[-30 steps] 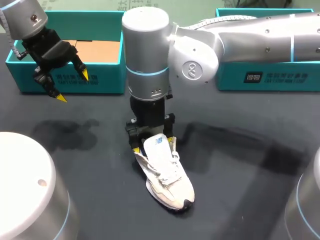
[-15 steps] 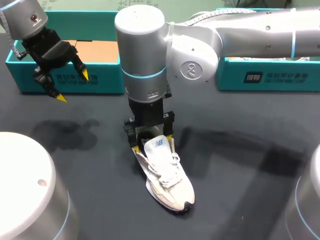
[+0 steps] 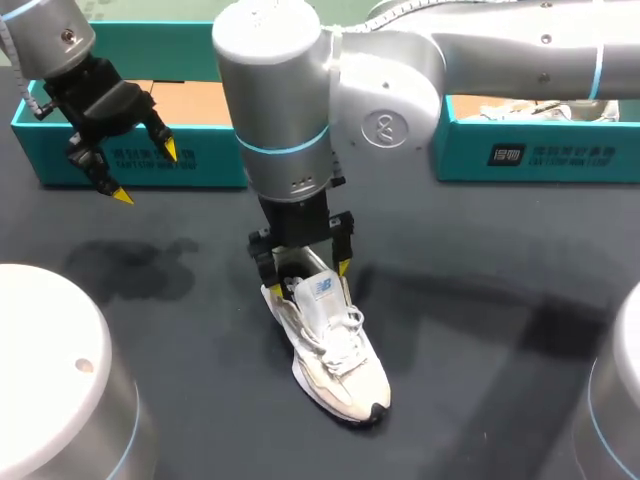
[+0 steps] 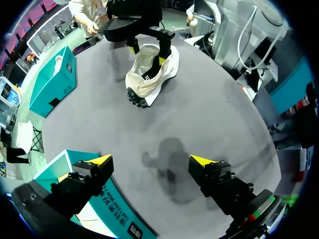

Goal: Take the shoe out of the shoebox, open the shoe tongue, remove and reinsert the insole, then place the shoe into the shoebox

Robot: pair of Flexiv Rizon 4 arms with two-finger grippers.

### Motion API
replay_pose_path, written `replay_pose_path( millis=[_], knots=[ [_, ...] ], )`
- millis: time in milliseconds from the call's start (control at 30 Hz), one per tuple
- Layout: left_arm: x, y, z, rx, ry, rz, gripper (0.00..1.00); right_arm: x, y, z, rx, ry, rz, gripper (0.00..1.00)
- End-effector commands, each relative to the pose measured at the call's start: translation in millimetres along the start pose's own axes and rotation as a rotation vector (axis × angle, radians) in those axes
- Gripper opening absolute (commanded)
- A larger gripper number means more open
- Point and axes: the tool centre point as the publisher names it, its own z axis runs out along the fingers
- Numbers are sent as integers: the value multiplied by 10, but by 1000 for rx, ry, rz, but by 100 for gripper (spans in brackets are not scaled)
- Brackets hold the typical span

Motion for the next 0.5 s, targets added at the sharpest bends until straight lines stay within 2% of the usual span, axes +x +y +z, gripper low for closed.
replay_pose_path(
  millis=[33, 300, 500],
  knots=[
    [7, -2, 0, -3, 0, 0, 100, -41, -105, -142, -7, -17, 7, 100],
    [7, -2, 0, -3, 0, 0, 100, -73, -351, -280, -16, -13, 16, 100],
    [7, -2, 0, -3, 0, 0, 100, -86, -532, -219, 2, 4, -6, 100]
  ],
)
